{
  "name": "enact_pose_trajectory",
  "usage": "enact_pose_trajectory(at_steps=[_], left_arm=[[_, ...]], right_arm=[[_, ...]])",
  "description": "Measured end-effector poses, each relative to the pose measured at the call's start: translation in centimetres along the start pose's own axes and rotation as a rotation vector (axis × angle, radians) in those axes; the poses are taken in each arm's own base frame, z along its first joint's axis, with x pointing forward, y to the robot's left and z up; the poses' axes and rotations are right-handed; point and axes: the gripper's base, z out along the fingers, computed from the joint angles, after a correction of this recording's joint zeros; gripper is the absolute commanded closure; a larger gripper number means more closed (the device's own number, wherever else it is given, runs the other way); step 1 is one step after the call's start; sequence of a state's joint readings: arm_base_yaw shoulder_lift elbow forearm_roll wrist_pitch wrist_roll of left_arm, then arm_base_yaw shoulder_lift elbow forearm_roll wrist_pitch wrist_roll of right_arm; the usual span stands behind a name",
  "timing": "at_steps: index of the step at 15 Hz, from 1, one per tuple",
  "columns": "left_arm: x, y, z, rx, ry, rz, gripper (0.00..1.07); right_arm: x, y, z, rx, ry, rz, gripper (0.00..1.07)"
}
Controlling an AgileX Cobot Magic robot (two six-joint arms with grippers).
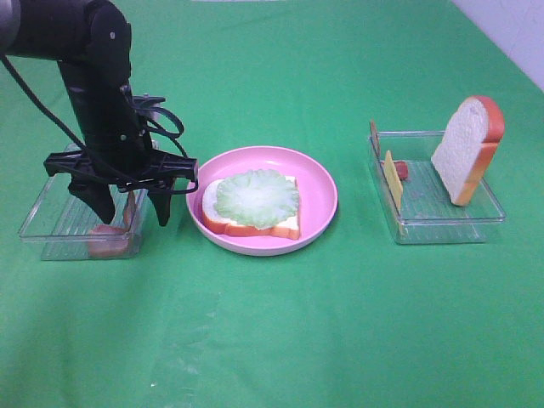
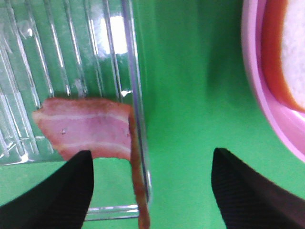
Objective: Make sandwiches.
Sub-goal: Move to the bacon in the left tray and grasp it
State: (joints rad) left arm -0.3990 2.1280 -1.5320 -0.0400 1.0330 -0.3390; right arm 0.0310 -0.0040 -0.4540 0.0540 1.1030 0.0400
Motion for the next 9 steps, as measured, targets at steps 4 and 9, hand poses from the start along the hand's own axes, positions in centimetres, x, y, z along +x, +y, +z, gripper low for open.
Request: enact_pose_trajectory(at_steps=[4,9], left_arm=[[-0.03,0.09,0.00,-0.010,-0.003,0.006,0.45],[0.05,0.12,0.00,-0.013,0.006,0.006,0.45]], right_arm=[[0.00,0.00,0.00,0.000,0.000,0.000,0.16],[0.00,0.00,0.00,0.000,0.000,0.000,0.16]])
